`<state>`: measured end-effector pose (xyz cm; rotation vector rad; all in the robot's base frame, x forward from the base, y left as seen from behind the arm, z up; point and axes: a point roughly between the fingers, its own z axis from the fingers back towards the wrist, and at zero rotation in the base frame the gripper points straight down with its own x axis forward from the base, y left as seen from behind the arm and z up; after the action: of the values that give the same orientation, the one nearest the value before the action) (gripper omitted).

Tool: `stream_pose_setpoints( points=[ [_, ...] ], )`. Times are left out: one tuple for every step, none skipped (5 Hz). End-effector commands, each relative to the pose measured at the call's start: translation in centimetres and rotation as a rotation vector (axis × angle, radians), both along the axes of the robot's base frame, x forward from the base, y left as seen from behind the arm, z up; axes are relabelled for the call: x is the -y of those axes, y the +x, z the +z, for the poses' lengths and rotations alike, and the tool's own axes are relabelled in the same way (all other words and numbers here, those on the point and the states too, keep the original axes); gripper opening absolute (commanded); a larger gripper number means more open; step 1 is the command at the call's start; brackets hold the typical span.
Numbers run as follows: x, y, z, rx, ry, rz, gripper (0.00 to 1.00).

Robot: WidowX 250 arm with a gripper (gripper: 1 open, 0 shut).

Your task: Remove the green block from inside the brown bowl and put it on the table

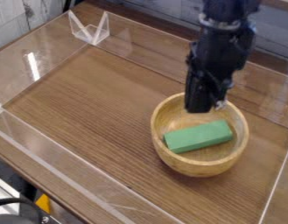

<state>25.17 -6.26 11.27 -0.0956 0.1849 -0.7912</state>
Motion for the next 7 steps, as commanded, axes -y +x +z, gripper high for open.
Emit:
stream_pose_setpoints(
  points=[
    [0.4, 0.7, 4.2, 0.081, -0.024, 0.026, 0.00],
    [0.9, 0.6, 4.5, 0.071, -0.028, 0.045, 1.00],
    [0.7, 0.2, 2.6, 0.063, -0.026, 0.032, 1.00],
    [0.6, 0.3, 0.8, 0.051, -0.022, 0.018, 1.00],
    [0.5, 0.6, -0.9, 0.046, -0.011, 0.009, 1.00],
    [0.4, 0.0, -3.4, 0.048, 0.003, -0.062, 1.00],
    [0.1, -0.2, -5.6, 0.055, 0.016, -0.111, 1.00]
  ],
)
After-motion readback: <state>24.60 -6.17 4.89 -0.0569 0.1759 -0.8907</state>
